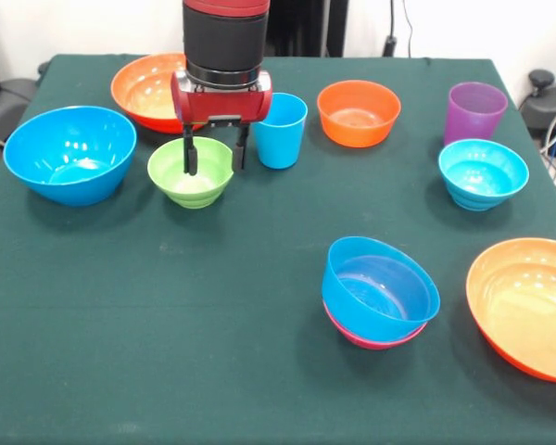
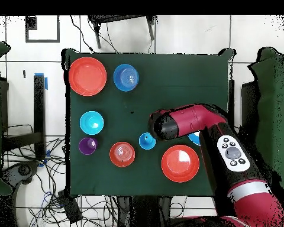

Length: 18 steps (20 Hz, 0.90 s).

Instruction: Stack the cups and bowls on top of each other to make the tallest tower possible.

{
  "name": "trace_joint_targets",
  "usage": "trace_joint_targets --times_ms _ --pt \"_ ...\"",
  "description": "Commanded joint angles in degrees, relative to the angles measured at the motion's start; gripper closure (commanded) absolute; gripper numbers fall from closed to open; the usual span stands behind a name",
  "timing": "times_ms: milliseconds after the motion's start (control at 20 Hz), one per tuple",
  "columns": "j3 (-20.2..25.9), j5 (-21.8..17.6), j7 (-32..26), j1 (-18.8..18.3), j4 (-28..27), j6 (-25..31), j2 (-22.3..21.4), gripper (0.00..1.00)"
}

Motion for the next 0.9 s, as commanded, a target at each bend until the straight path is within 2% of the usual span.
trace_joint_targets --times_ms 50,900 --pt "0.8 -3.1 -10.0 -0.4 0.4 3.2 3.2 0.0" --pt "1.9 -2.1 -11.1 -1.5 2.0 4.1 3.1 0.0"
